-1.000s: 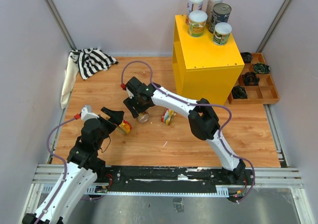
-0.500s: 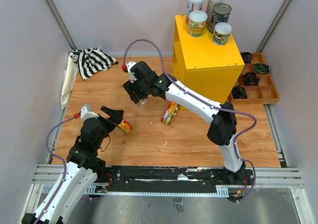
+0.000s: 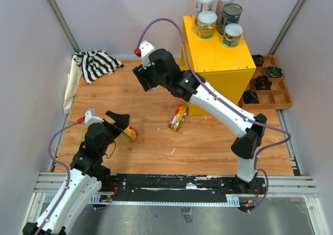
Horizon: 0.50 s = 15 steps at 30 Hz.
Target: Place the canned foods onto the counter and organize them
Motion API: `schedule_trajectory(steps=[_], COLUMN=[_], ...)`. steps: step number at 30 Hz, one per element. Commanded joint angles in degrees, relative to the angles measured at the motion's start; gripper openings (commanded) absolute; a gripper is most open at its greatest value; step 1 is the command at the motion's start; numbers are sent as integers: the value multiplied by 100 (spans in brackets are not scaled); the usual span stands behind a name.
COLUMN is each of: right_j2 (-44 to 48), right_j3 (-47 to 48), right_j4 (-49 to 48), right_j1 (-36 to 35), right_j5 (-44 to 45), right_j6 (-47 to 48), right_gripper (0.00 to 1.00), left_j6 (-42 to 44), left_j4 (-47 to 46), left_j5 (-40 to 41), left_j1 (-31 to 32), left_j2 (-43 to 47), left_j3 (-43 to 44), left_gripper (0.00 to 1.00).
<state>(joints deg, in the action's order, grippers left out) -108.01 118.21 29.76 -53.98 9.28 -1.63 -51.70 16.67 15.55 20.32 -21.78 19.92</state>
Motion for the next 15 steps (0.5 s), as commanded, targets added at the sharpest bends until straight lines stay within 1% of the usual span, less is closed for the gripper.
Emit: schedule_trajectory(steps=[1, 6, 11, 15], right_j2=[525, 857, 1332, 1755], right_j3=[483, 509, 116, -477], right_j4=[-758, -1119, -1748, -2343], right_j1=[182, 436, 758, 1058], right_j5=[502, 636, 722, 711], right_j6=[413, 537, 701, 721], right_gripper=[1, 1, 1, 1], left_j6=[80, 44, -9, -41], left_j4=[-237, -320, -284, -252], left_j5=[1, -64, -66, -42], left_j1=[-45, -49, -49, -51], left_j2=[-103, -175, -114, -69], left_j3=[41, 60, 30, 19], left_gripper=[98, 99, 98, 98])
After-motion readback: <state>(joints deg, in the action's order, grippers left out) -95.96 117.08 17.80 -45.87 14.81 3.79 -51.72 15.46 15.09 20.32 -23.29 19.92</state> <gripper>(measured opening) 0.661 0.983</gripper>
